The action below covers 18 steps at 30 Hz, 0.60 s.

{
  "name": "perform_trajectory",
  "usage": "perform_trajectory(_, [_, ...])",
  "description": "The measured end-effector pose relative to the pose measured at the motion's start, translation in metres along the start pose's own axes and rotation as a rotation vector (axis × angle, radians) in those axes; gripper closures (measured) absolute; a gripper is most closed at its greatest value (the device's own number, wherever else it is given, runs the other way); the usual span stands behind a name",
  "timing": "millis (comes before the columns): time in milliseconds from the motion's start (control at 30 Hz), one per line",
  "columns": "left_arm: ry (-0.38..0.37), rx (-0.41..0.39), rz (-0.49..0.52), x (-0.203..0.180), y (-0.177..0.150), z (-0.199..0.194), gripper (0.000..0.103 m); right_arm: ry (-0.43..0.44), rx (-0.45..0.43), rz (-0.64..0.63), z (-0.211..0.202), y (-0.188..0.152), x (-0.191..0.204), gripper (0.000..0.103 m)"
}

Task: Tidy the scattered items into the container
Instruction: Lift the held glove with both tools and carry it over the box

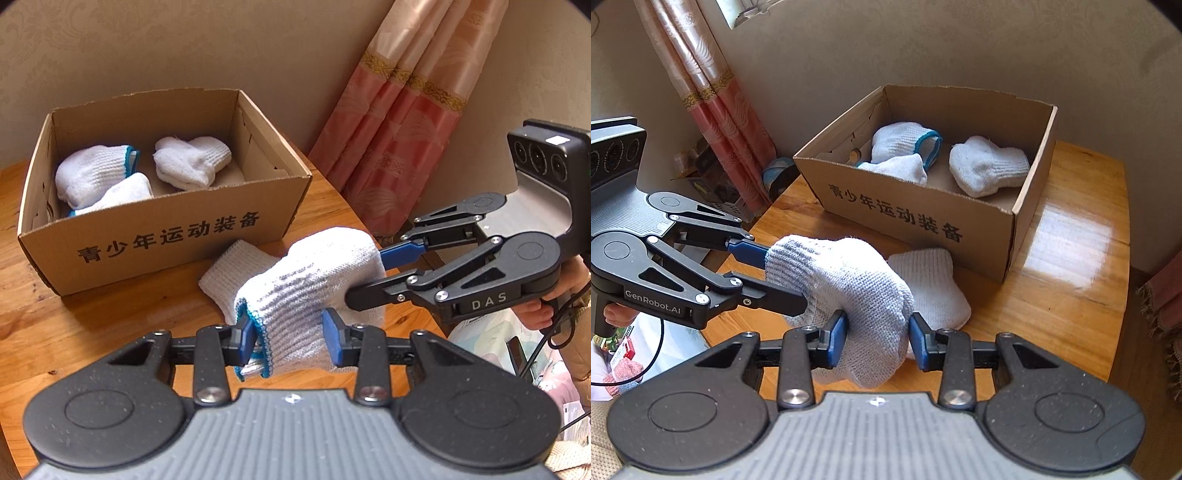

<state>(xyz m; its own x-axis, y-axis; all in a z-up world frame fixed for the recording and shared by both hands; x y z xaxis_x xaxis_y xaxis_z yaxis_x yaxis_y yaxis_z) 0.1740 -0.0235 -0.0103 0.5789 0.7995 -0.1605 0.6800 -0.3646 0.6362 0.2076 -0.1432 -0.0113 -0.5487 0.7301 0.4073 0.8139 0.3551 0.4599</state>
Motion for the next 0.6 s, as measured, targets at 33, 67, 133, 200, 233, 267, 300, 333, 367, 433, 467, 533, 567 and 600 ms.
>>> perform_trajectory(33, [0.003, -0.006, 0.001, 0.002, 0.003, -0.002, 0.067, 0.001, -0.007, -0.001, -0.001, 0.004, 0.001, 0.061])
perform_trajectory(67, [0.005, -0.013, 0.002, 0.003, 0.006, -0.003, 0.067, 0.002, -0.013, -0.002, -0.002, 0.008, 0.001, 0.061])
perform_trajectory(133, [0.005, -0.020, 0.002, 0.006, 0.011, -0.005, 0.067, 0.002, -0.021, -0.005, -0.004, 0.014, 0.001, 0.061])
perform_trajectory(200, [0.007, -0.024, 0.005, 0.008, 0.016, -0.007, 0.067, 0.002, -0.029, -0.008, -0.005, 0.020, 0.002, 0.061])
perform_trajectory(233, [0.009, -0.026, 0.008, 0.010, 0.019, -0.007, 0.067, 0.003, -0.033, -0.010, -0.006, 0.023, 0.002, 0.061])
perform_trajectory(267, [0.011, -0.028, 0.009, 0.011, 0.022, -0.008, 0.067, 0.003, -0.038, -0.010, -0.006, 0.026, 0.002, 0.061])
perform_trajectory(300, [0.014, -0.030, 0.010, 0.013, 0.025, -0.009, 0.067, 0.004, -0.044, -0.010, -0.007, 0.029, 0.002, 0.061])
perform_trajectory(333, [0.017, -0.032, 0.011, 0.014, 0.028, -0.010, 0.067, 0.005, -0.049, -0.010, -0.008, 0.033, 0.002, 0.061])
perform_trajectory(367, [0.020, -0.034, 0.013, 0.016, 0.031, -0.010, 0.067, 0.007, -0.053, -0.010, -0.008, 0.036, 0.002, 0.061])
perform_trajectory(433, [0.025, -0.037, 0.018, 0.020, 0.037, -0.011, 0.067, 0.008, -0.060, -0.012, -0.008, 0.044, 0.002, 0.061])
perform_trajectory(467, [0.028, -0.038, 0.020, 0.022, 0.040, -0.011, 0.067, 0.007, -0.063, -0.013, -0.008, 0.047, 0.002, 0.061])
perform_trajectory(533, [0.035, -0.035, 0.022, 0.026, 0.047, -0.011, 0.067, 0.009, -0.066, -0.016, -0.007, 0.056, 0.002, 0.061])
perform_trajectory(567, [0.037, -0.033, 0.022, 0.029, 0.050, -0.011, 0.067, 0.010, -0.068, -0.018, -0.007, 0.060, 0.002, 0.061])
perform_trajectory(600, [0.038, -0.033, 0.022, 0.032, 0.054, -0.011, 0.067, 0.011, -0.069, -0.019, -0.006, 0.064, 0.002, 0.061])
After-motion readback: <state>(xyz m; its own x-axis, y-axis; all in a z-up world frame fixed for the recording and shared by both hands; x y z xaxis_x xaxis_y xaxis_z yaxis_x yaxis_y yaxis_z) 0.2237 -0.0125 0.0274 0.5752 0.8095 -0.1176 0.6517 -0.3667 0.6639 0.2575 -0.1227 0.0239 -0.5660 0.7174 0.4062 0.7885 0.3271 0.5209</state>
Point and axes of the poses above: each gripper's, at about its wrist camera, not at the fingertips, and z roughly the way its jaws point, x to its left, y to its top, the point moved 6 cm from there along z, roughly the way its jaws point, and after that the axes turned 15 degrees about z, right-handed, at the moved point
